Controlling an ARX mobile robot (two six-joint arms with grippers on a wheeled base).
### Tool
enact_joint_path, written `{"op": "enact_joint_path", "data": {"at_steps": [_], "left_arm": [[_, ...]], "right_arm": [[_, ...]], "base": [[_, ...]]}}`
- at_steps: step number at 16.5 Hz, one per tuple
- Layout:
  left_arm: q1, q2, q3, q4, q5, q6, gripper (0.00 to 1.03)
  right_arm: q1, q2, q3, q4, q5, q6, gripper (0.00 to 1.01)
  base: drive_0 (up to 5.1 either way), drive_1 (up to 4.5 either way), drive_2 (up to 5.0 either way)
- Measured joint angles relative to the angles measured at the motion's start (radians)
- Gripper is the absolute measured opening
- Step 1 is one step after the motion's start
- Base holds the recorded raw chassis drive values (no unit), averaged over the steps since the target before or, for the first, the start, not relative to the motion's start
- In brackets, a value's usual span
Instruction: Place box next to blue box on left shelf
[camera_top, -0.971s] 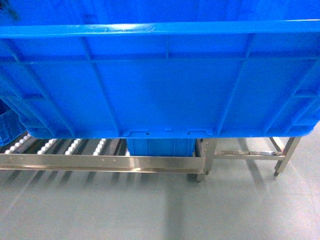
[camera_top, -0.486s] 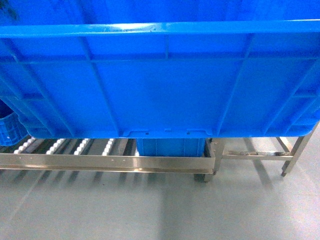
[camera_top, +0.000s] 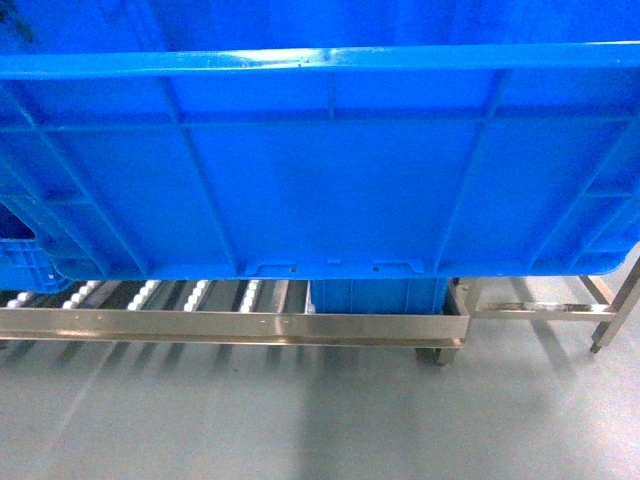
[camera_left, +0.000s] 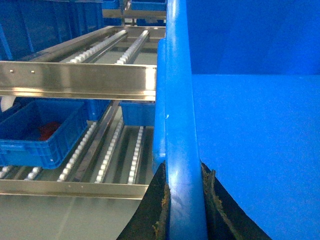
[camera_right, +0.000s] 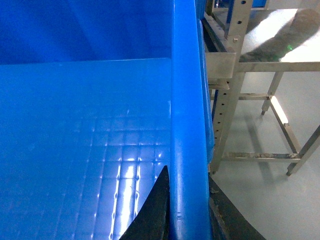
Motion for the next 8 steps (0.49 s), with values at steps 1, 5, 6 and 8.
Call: {"op": "enact_joint_path", "data": {"at_steps": [1, 5, 6, 8], "left_arm": [[0.000, 0.000, 0.000, 0.005, 0.000, 0.000, 0.11], [0.000, 0.000, 0.000, 0.002, -0.001, 0.000, 0.11], [0.000, 0.000, 0.000, 0.002, -0.001, 0.000, 0.11], [0.000, 0.000, 0.000, 0.004, -0.001, 0.000, 0.11]], "right_arm": [[0.000, 0.000, 0.000, 0.003, 0.000, 0.000, 0.09], [0.000, 0.000, 0.000, 0.001, -0.002, 0.000, 0.09], [0.000, 0.000, 0.000, 0.000, -0.001, 0.000, 0.09], [0.000, 0.000, 0.000, 0.003, -0.001, 0.000, 0.09]], "base": [[-5.0, 2.40, 2.4], [-5.0, 2.41, 2.4], [-5.0, 2.32, 2.3], [-5.0, 2.37, 2.4]]}}
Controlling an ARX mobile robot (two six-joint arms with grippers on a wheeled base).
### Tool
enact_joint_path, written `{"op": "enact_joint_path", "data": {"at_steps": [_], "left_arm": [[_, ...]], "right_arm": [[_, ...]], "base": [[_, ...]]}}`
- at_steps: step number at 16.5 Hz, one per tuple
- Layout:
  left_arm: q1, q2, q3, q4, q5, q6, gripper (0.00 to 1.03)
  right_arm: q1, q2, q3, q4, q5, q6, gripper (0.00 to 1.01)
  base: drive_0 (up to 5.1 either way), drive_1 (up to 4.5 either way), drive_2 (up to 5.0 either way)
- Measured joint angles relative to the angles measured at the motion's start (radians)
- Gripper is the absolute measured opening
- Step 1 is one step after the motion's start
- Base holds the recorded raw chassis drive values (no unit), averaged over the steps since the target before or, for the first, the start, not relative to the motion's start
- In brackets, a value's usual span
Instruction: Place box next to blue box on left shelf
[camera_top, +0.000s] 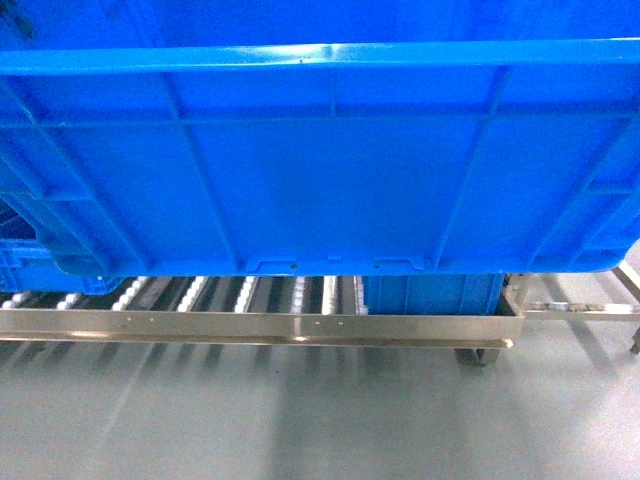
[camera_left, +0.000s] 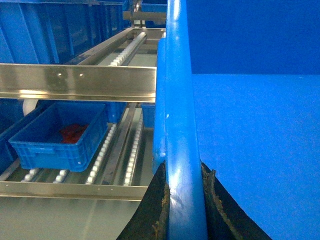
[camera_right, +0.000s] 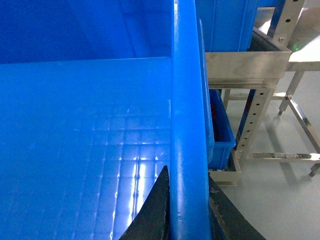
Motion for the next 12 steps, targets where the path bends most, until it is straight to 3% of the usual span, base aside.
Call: {"op": "enact_joint_path", "data": {"at_steps": [12], "left_arm": [[0.000, 0.000, 0.000, -0.001, 0.000, -0.001, 0.11]], "right_arm": [[0.000, 0.000, 0.000, -0.002, 0.001, 0.000, 0.09]], "base": [[-4.9, 2.43, 2.4]]}}
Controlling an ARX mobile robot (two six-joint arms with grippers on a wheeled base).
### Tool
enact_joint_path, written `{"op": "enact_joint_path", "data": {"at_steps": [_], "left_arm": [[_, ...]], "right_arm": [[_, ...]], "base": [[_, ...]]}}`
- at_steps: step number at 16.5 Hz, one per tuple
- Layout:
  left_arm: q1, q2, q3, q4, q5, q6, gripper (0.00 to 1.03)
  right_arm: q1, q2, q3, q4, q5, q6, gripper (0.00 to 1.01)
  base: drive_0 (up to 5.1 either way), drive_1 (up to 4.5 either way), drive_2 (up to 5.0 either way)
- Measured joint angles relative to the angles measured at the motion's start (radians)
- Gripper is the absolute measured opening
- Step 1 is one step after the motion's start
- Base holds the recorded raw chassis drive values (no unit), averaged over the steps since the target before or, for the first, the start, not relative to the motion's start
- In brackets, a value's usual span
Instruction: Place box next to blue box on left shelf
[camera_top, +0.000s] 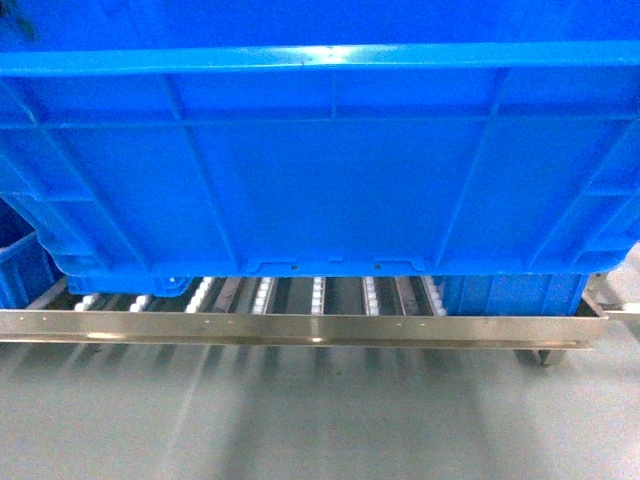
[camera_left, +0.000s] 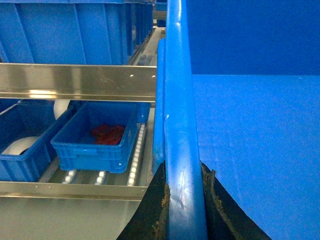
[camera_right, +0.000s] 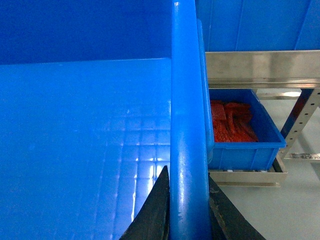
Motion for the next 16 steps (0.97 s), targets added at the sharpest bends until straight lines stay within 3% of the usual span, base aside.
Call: {"op": "enact_joint_path", "data": {"at_steps": [16], "left_arm": [[0.000, 0.000, 0.000, 0.000, 0.000, 0.000, 0.11]], "right_arm": [[0.000, 0.000, 0.000, 0.001, 0.000, 0.000, 0.09]], "base": [[0.0, 0.00, 0.0]]}}
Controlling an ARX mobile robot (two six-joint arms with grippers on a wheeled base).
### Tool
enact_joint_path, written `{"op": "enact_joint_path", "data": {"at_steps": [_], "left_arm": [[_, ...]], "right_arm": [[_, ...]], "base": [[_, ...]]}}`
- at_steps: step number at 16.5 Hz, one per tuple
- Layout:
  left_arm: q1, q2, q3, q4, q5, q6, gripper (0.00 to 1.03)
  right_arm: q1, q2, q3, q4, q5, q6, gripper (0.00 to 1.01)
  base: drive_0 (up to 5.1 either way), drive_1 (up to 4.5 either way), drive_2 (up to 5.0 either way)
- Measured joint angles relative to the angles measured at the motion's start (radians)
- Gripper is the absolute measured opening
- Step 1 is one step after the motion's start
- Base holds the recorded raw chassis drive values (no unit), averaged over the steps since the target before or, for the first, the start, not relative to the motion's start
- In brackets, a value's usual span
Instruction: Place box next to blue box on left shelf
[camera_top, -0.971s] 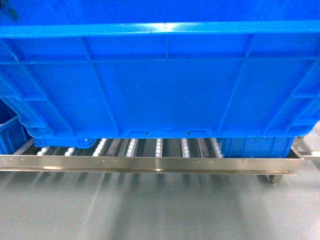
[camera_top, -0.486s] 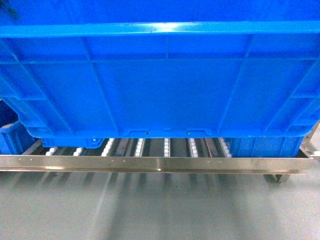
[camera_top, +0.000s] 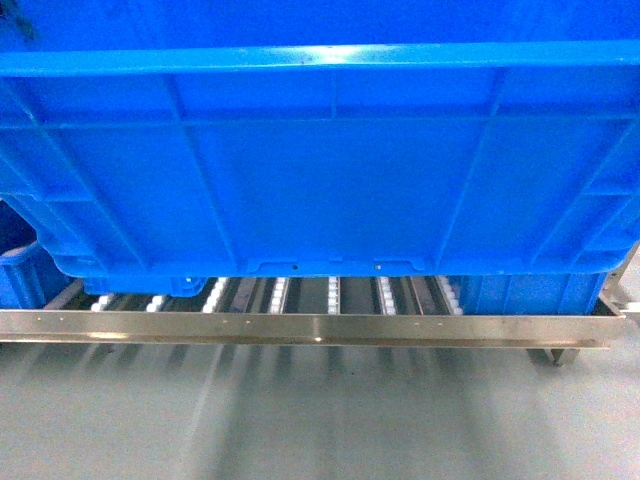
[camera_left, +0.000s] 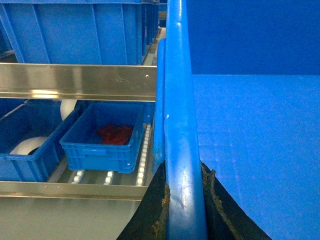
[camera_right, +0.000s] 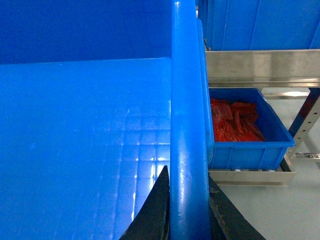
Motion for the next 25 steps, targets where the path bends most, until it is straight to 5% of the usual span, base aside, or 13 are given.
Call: {"op": "enact_joint_path", "data": {"at_steps": [25], "left_arm": [[0.000, 0.000, 0.000, 0.000, 0.000, 0.000, 0.11]], "right_arm": [[0.000, 0.000, 0.000, -0.001, 0.000, 0.000, 0.09]], "base": [[0.0, 0.00, 0.0]]}}
